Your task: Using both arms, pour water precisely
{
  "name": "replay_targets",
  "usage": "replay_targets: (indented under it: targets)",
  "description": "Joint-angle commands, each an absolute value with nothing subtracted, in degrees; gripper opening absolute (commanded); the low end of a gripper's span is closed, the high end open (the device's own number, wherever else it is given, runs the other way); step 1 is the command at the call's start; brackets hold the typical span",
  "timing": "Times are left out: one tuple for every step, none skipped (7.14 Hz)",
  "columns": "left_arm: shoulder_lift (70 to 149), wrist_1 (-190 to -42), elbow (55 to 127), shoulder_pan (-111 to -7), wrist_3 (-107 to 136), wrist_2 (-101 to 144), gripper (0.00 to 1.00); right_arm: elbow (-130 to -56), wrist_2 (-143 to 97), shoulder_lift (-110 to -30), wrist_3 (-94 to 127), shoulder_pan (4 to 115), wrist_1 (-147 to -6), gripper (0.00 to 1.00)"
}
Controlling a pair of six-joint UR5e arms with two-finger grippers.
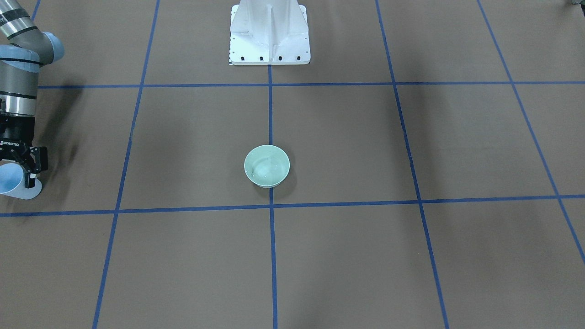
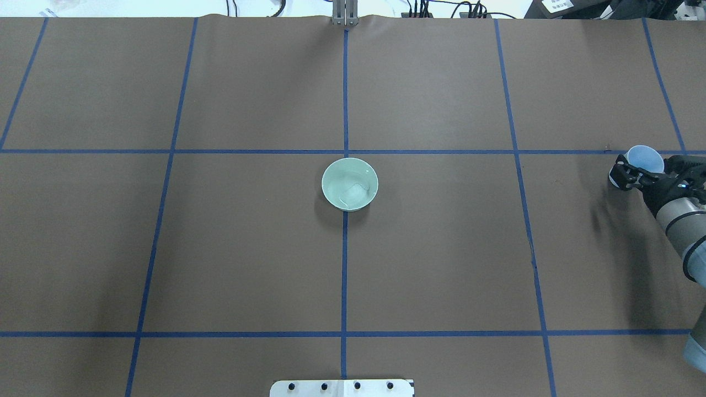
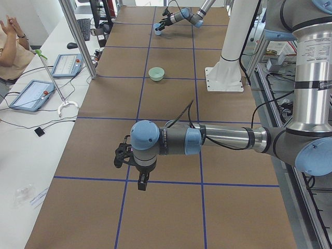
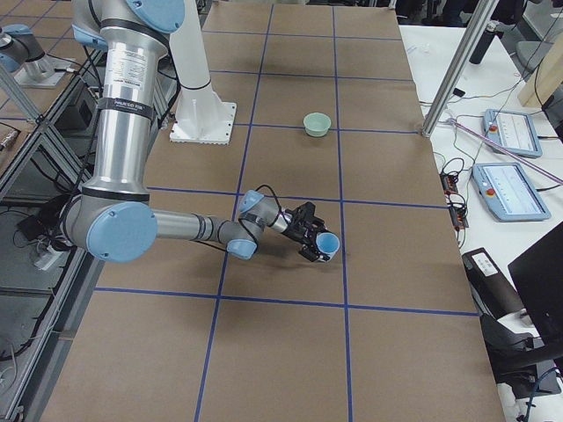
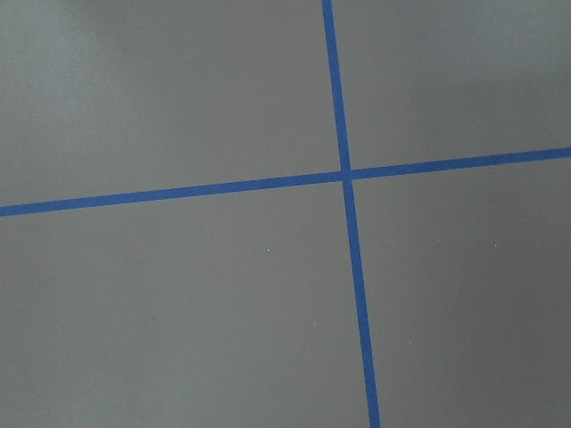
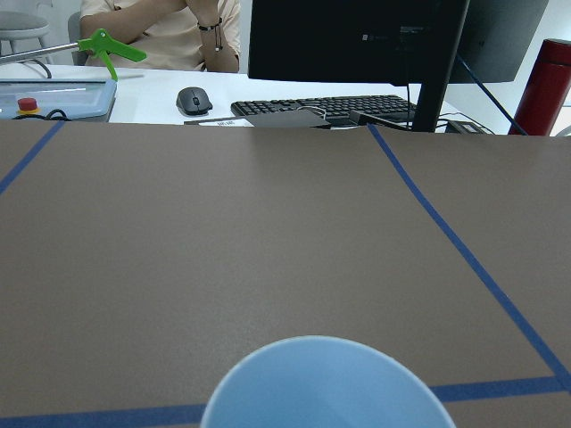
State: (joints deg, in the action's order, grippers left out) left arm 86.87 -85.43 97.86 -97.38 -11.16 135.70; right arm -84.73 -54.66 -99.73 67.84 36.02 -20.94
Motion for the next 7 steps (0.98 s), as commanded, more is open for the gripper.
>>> replay_targets:
  targets:
    - [86.7,-85.4,97.9,-97.4,-11.2,135.7,1.0,-85.7,-54.7,-99.1,66.6,40.7,-19.4,1.0]
    - [86.7,-85.4,97.9,-97.4,-11.2,135.7,1.0,-85.7,-55.0,-98.8,64.2,43.3,-19.4,1.0]
    - [86.7,-85.6,98.0,-97.4,-11.2,135.7,1.0,-85.8,-57.5,-97.9,62.3,46.2,-19.4,1.0]
    - [86.7,-86.1,98.7,-97.4,-11.2,135.7,1.0,-85.7,-62.8,-96.3,62.1,49.2,-19.5,1.0]
    - [86.6,-86.4,101.0,-97.4,-10.5,136.1,1.0,-85.6,-69.8,-95.2,60.1,52.7,-19.9,1.0]
    - [87.1,-86.2,102.6,-97.3,-4.7,139.4,1.0,-85.5,-80.2,-95.1,56.5,58.3,-20.0,1.0]
    - [87.4,-86.2,105.8,-96.6,0.0,139.5,1.0,-85.3,-90.8,-95.0,52.7,64.7,-21.6,1.0]
